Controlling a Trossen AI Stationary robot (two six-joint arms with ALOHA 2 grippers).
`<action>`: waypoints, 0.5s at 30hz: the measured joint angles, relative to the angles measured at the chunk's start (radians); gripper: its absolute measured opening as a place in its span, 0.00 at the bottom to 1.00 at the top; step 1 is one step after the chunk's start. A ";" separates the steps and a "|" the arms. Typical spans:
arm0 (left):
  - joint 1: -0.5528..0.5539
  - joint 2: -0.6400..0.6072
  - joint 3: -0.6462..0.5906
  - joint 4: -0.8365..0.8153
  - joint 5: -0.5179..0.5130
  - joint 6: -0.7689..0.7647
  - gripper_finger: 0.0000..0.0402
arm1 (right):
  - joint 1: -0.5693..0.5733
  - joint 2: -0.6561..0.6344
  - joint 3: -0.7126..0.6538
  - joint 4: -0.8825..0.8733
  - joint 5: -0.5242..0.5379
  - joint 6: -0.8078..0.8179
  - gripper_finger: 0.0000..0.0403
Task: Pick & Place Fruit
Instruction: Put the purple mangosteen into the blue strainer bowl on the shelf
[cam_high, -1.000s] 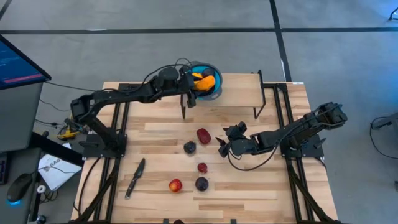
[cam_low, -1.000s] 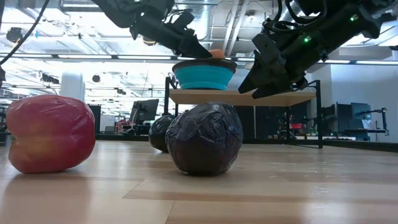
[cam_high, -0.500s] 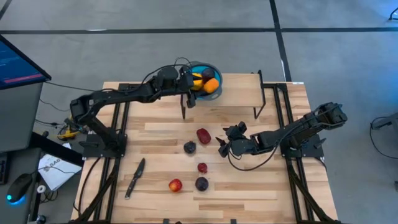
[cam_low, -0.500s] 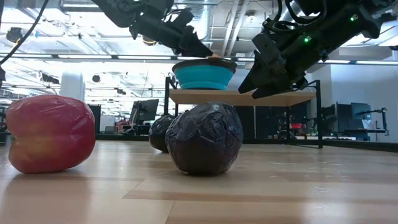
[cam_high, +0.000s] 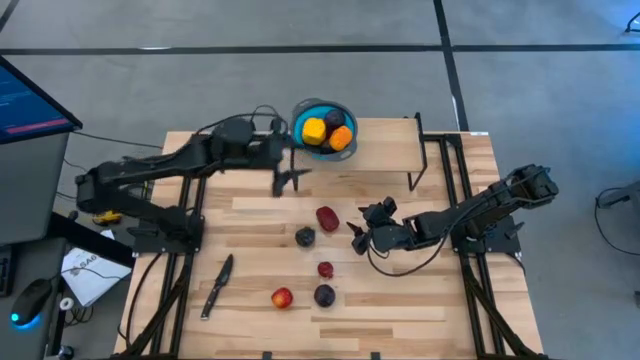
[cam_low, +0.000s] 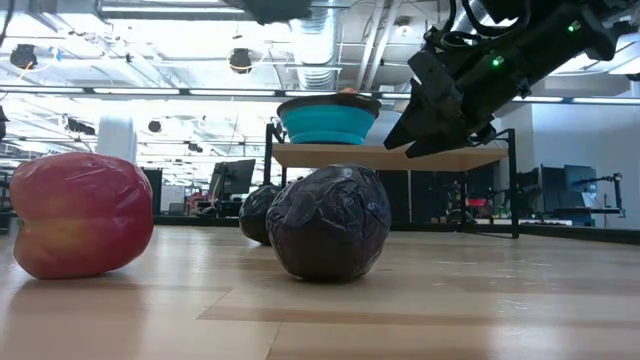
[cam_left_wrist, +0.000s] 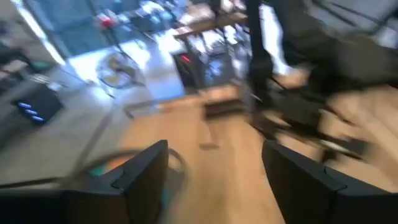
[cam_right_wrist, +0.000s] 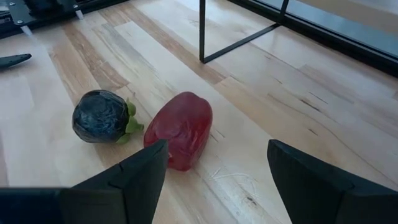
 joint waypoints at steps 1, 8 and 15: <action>-0.019 -0.022 0.000 -0.047 0.000 0.000 0.61 | 0.003 0.000 -0.003 0.001 0.000 0.000 0.67; -0.165 -0.163 -0.147 -0.173 0.000 -0.020 0.54 | 0.011 0.065 -0.014 0.045 0.002 -0.009 0.67; -0.283 -0.227 -0.480 0.012 0.001 -0.107 0.49 | 0.012 0.242 -0.007 0.273 0.000 -0.029 0.67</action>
